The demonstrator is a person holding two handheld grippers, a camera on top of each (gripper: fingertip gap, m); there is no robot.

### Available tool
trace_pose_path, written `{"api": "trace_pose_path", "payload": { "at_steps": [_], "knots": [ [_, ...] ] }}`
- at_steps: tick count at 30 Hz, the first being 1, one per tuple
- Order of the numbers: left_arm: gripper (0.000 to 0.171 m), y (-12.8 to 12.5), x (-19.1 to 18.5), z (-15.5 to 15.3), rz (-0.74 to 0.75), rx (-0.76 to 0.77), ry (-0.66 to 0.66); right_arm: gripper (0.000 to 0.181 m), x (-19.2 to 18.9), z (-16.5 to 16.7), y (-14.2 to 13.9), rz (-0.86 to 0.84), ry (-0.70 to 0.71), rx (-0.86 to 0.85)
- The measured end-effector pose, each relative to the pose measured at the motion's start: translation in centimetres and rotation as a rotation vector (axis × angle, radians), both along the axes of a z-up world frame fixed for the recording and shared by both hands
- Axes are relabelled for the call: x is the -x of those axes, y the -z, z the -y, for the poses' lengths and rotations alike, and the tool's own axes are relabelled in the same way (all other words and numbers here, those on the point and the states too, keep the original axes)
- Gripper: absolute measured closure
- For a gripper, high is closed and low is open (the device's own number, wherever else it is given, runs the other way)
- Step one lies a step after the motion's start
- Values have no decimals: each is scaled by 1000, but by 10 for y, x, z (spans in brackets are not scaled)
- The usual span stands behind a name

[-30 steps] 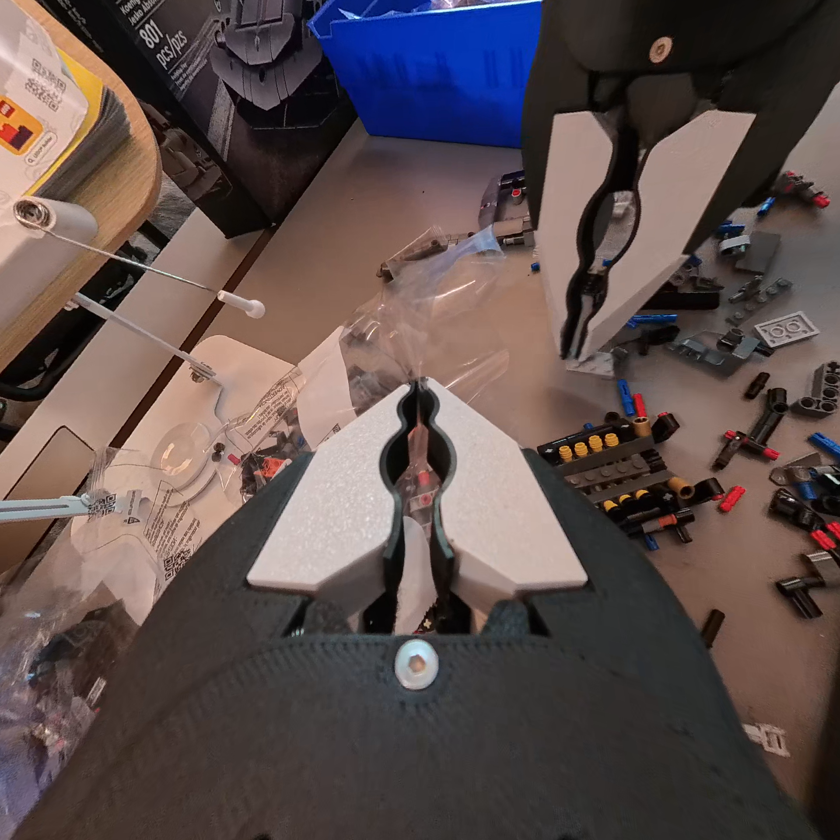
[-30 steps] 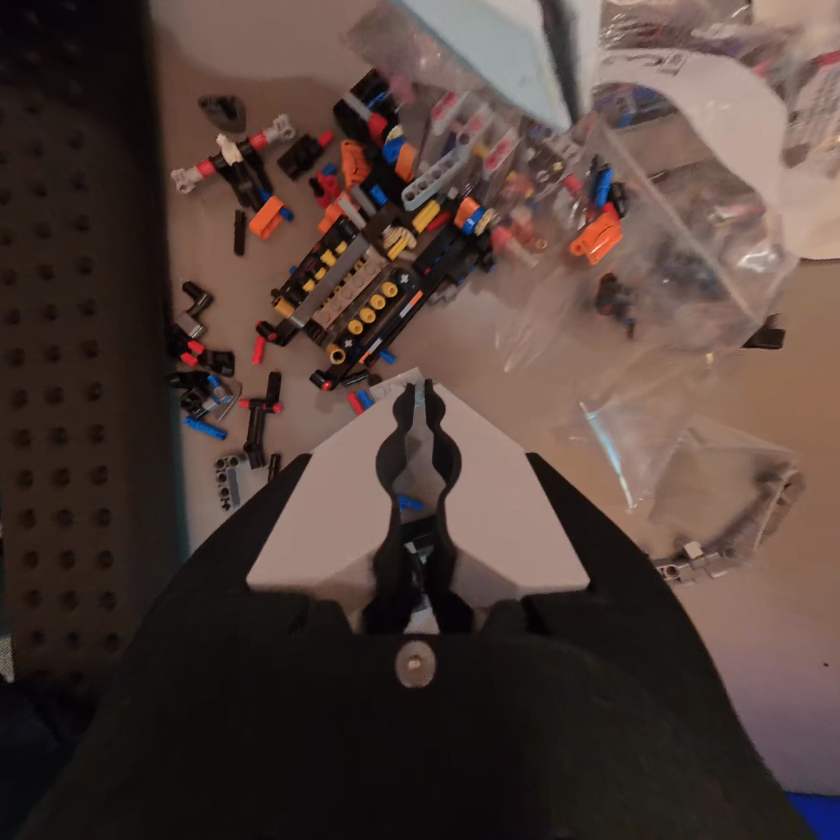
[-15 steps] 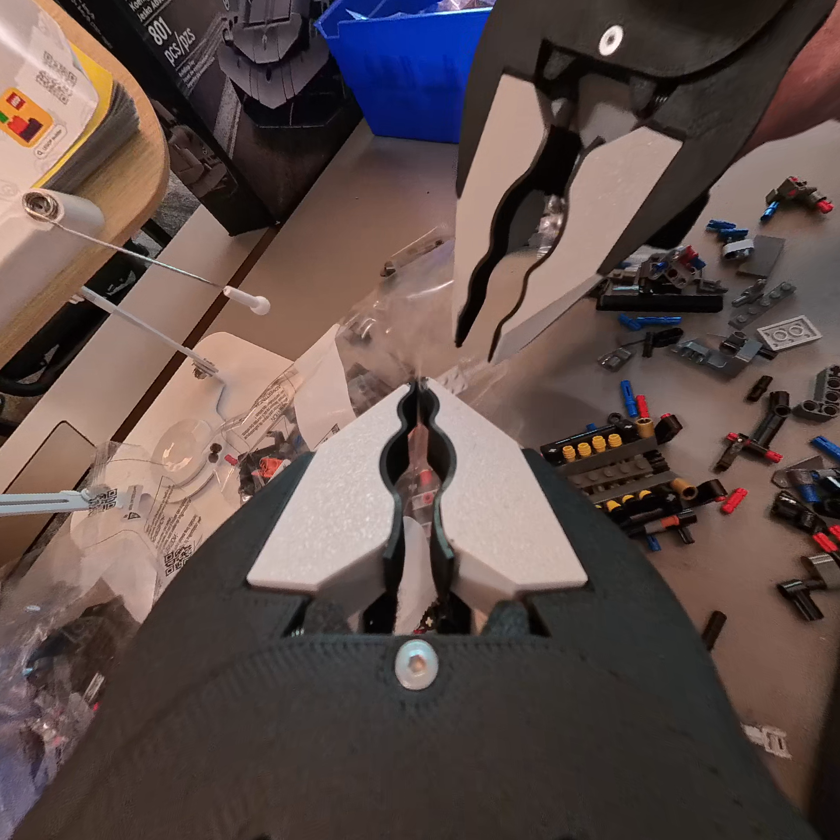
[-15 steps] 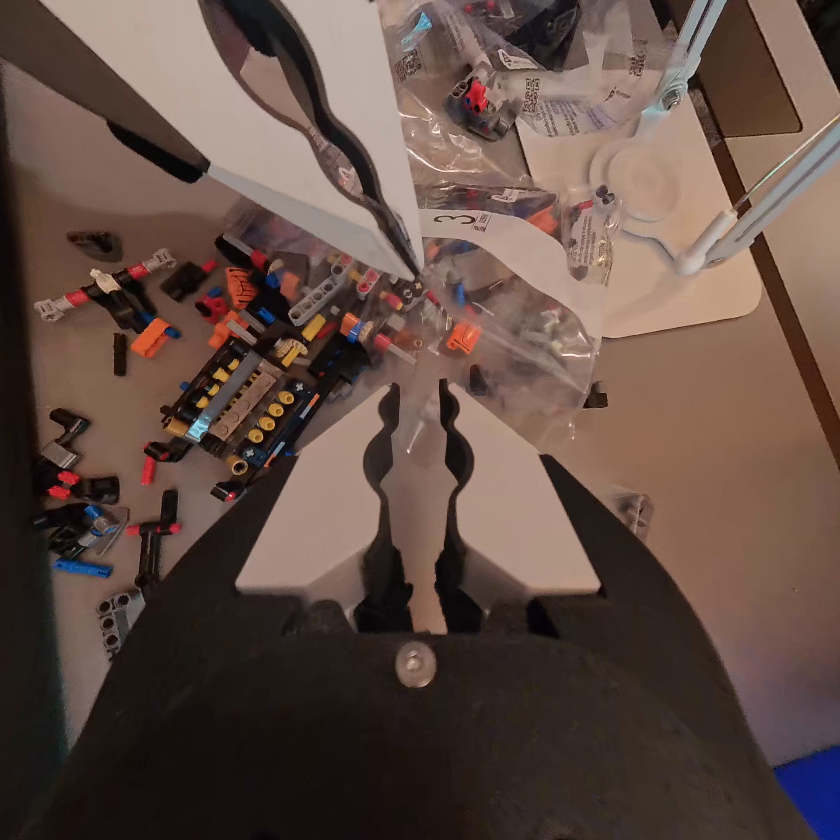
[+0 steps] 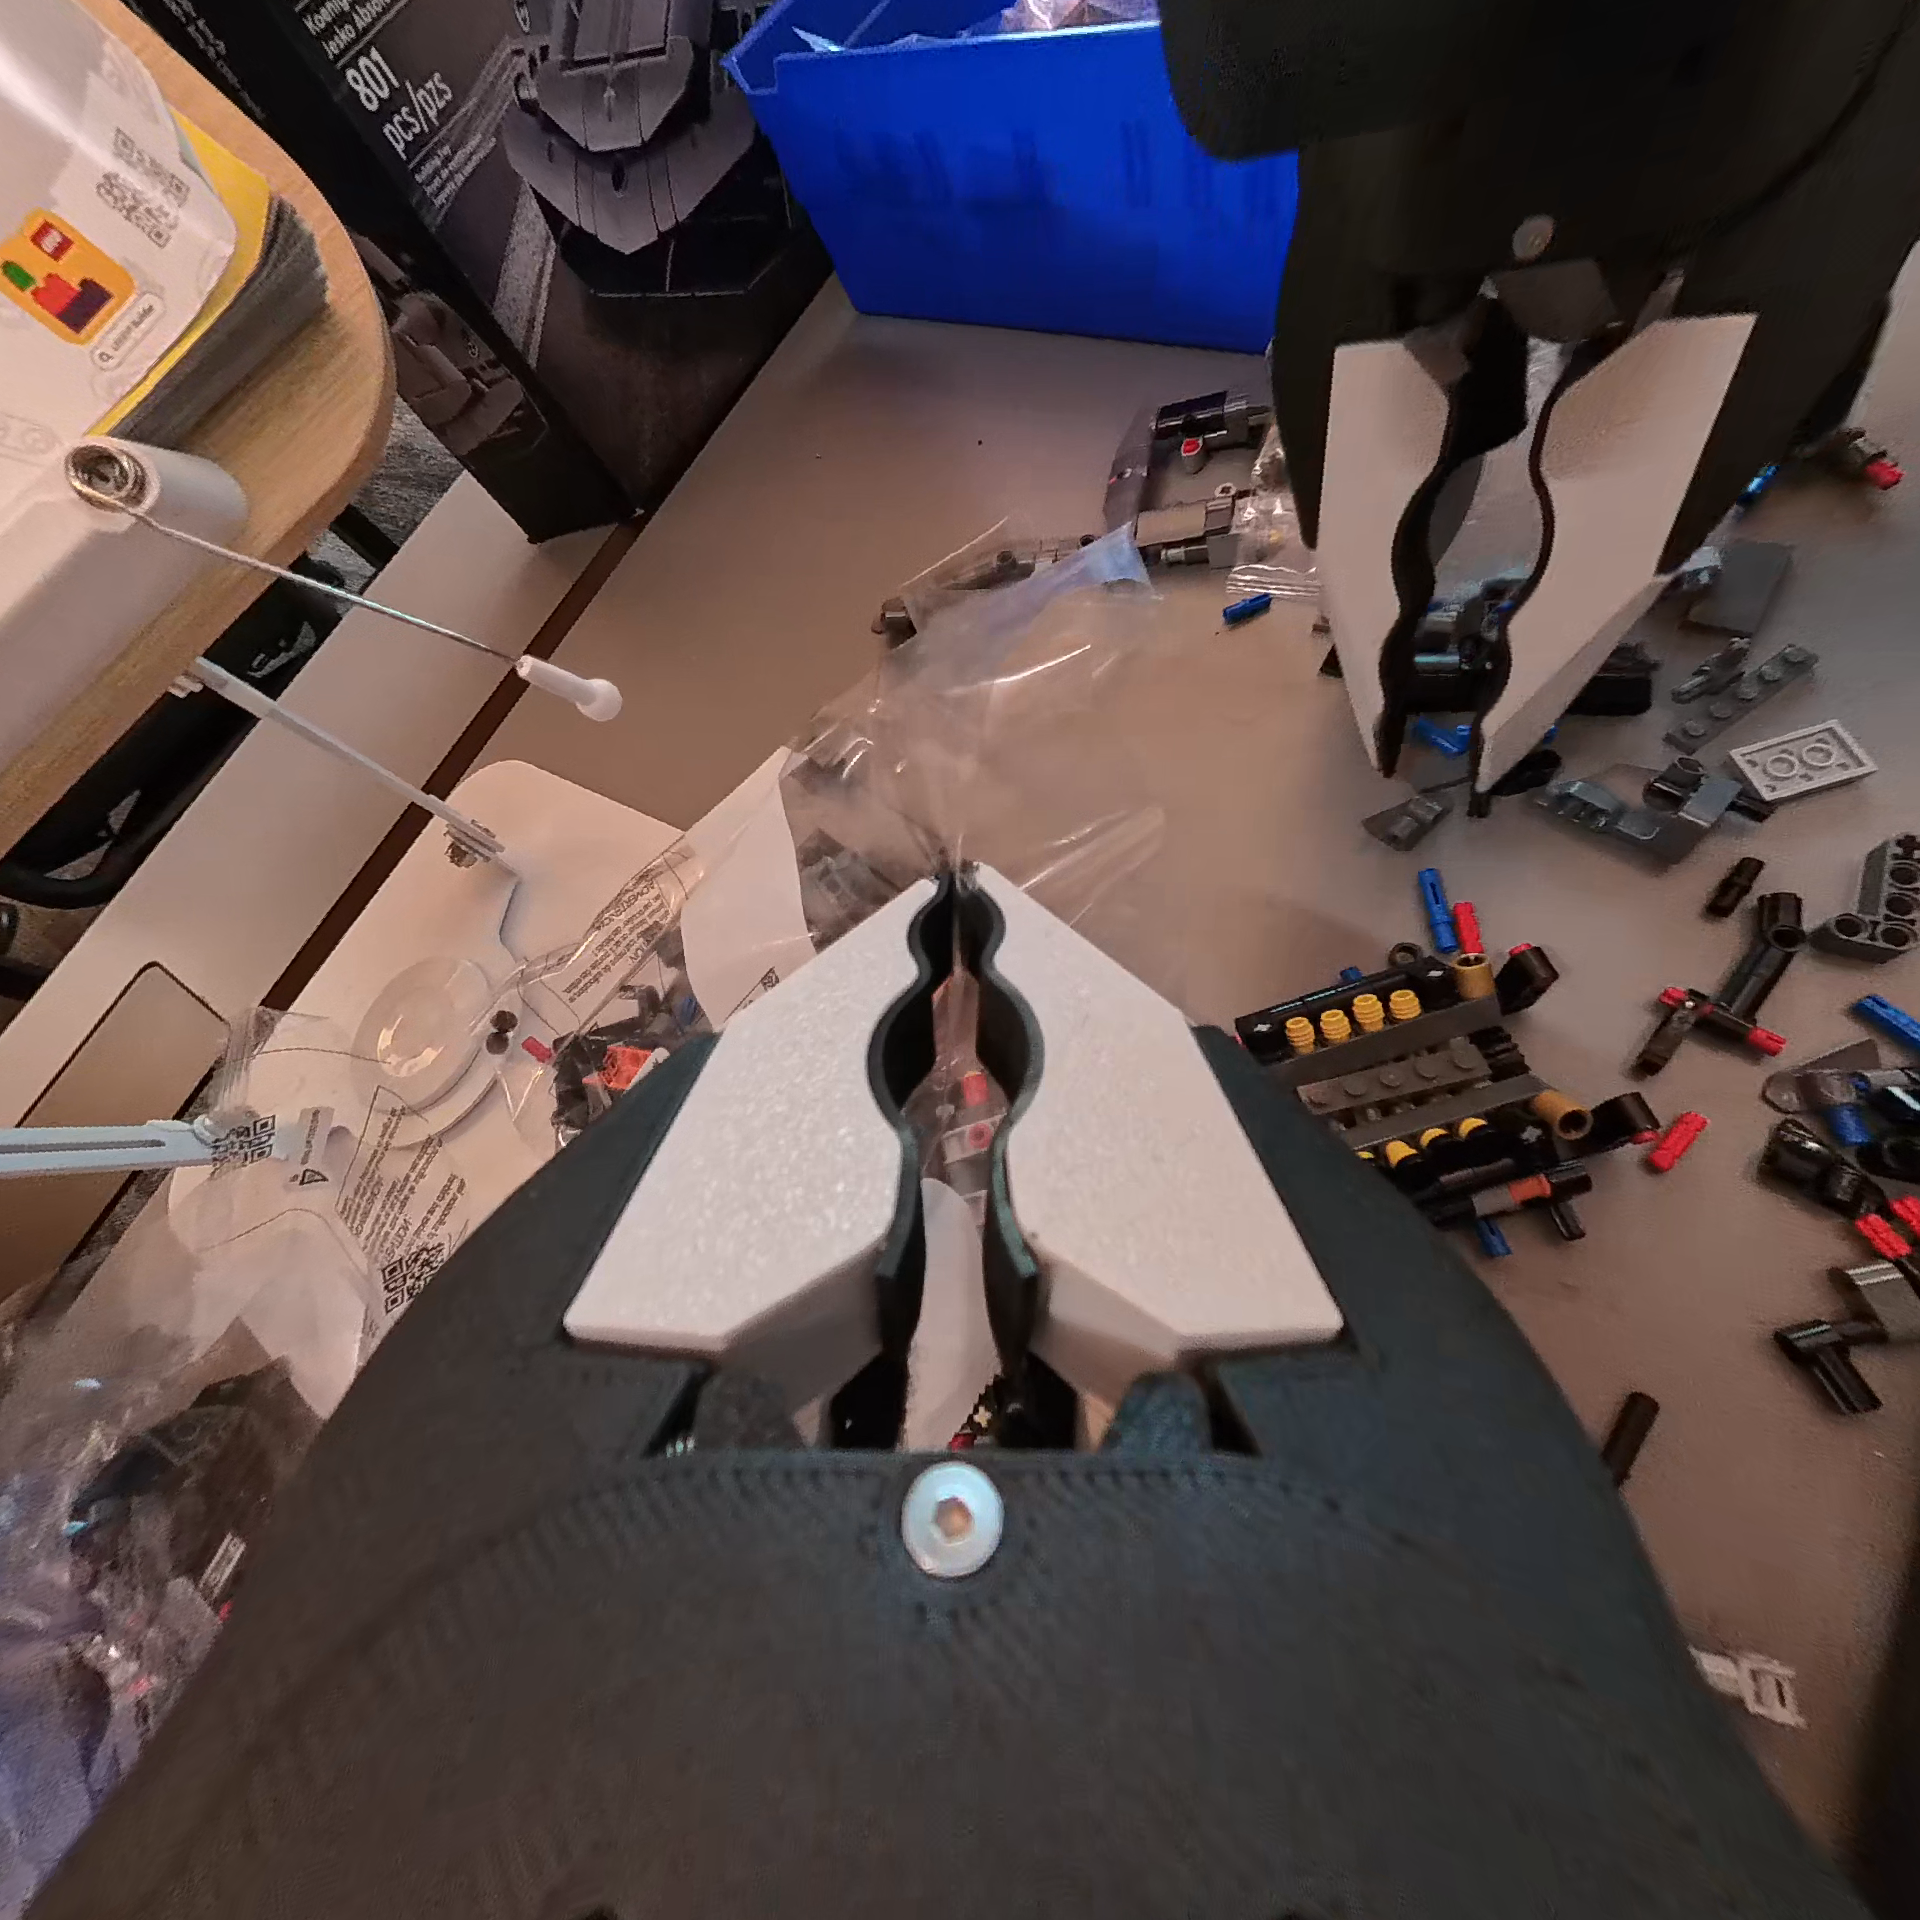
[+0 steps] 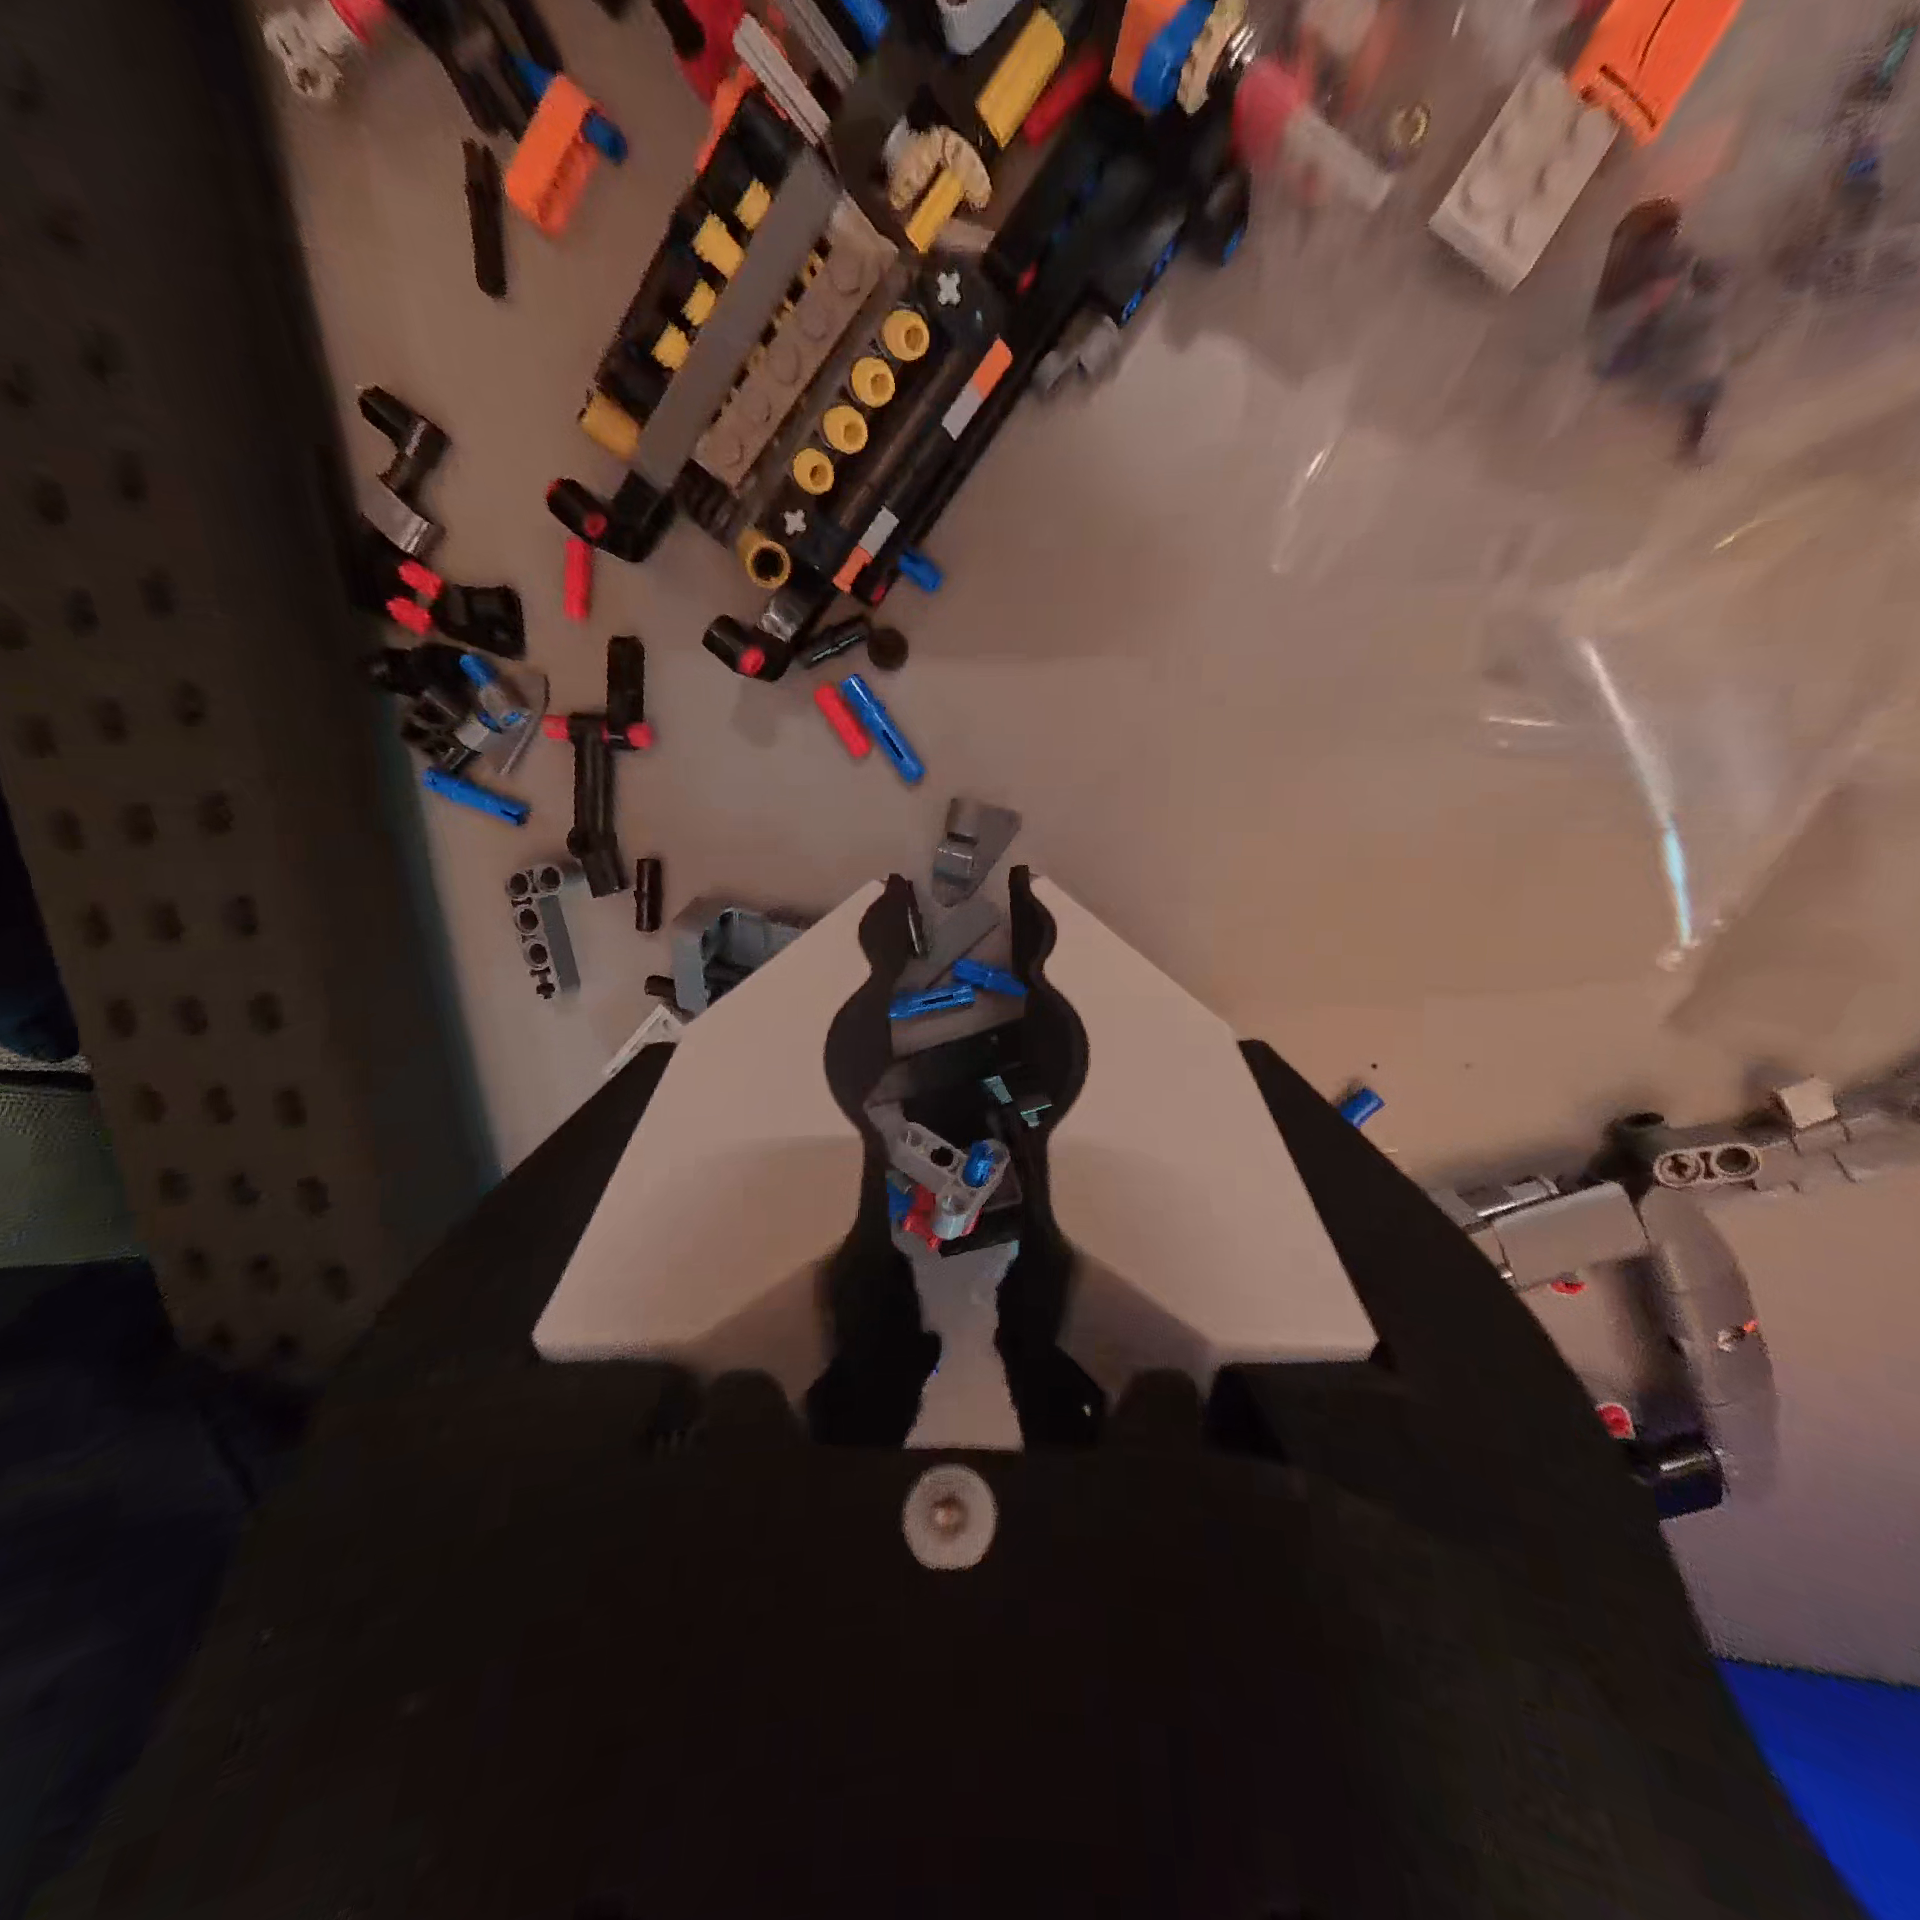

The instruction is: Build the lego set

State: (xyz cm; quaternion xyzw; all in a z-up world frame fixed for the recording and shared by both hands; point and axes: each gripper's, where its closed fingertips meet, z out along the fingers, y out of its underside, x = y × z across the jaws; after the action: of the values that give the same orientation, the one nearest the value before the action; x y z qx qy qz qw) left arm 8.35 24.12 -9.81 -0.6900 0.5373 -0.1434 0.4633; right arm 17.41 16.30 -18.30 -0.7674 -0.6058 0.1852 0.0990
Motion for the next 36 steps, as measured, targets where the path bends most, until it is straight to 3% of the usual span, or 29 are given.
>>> {"api": "trace_pose_path", "payload": {
  "at_steps": [6,13,18,24,28,32,36],
  "knots": [
    [171,1,0,0,-4,-1,1,170,1,2,14,69,-15,11],
    [171,0,0,0,-1,-2,-1,176,9,0,12,47,-29,-5],
    [171,0,0,0,1,-2,0,176,22,-11,-15,-84,-16,-97],
    [171,0,-1,0,0,-2,0,176,54,-49,-66,-312,68,-350],
    [171,2,-2,-1,-8,-3,-5,168,58,-81,-63,-260,182,-470],
    [171,1,-1,-1,1,1,-5,167,51,-73,-67,-282,161,-444],
    [171,3,-2,0,-7,3,1,169,36,-31,-46,-231,28,-227]
  ]
}}
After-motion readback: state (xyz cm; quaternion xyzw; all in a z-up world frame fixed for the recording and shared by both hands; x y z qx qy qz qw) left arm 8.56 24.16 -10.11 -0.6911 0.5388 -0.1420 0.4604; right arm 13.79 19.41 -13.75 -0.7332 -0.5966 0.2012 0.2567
